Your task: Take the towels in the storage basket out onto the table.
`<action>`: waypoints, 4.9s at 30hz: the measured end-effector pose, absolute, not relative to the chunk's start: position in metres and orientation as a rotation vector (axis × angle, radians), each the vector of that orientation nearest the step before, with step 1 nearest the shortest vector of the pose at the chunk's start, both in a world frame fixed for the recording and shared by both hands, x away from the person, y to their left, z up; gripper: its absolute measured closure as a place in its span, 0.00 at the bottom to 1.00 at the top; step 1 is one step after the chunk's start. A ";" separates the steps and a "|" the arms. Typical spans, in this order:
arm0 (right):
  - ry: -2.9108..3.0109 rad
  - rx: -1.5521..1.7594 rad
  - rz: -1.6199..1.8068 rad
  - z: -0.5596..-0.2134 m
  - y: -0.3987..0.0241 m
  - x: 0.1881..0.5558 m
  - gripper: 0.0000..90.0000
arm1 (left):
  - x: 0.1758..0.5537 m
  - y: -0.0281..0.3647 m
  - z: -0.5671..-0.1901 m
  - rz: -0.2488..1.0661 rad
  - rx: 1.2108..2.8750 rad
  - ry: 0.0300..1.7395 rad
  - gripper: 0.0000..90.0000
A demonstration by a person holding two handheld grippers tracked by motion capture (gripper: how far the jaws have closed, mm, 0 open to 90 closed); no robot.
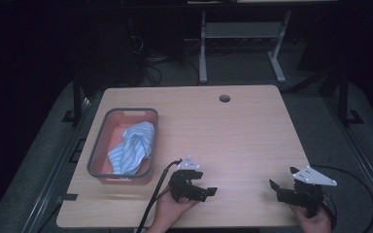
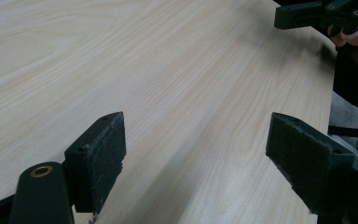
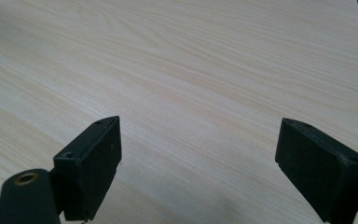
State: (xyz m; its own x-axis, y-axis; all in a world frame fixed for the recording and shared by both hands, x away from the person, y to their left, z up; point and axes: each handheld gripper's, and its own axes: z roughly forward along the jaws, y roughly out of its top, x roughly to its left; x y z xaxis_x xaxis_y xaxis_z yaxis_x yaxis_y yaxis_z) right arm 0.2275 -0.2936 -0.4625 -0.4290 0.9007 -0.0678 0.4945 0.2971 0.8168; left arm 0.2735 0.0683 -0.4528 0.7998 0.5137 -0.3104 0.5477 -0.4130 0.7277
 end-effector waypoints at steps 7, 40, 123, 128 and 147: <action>2.045 1.218 1.012 -0.462 -0.291 0.230 0.15 | 0.274 0.066 -0.445 -0.028 2.093 0.763 0.23; 2.037 1.222 1.028 -0.458 -0.292 0.239 0.16 | 0.325 0.058 -0.388 -0.063 2.125 0.694 0.18; 2.054 1.195 1.019 -0.457 -0.287 0.239 0.15 | 0.379 0.208 -0.328 0.059 2.069 1.042 0.19; 2.056 1.194 1.020 -0.457 -0.287 0.239 0.15 | 0.380 0.221 -0.331 0.069 2.058 1.074 0.19; 2.065 1.190 1.014 -0.458 -0.285 0.239 0.15 | 0.375 0.263 -0.345 0.087 2.042 1.173 0.22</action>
State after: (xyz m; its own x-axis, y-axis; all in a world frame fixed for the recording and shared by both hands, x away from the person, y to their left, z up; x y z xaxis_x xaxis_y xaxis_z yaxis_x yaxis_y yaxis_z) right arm 0.2390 -0.2851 -0.4579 -0.4606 0.8835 -0.0847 0.4734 0.3253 0.8185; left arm 0.3746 0.2632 -0.3449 0.5745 0.7626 -0.2973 0.7106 -0.2844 0.6436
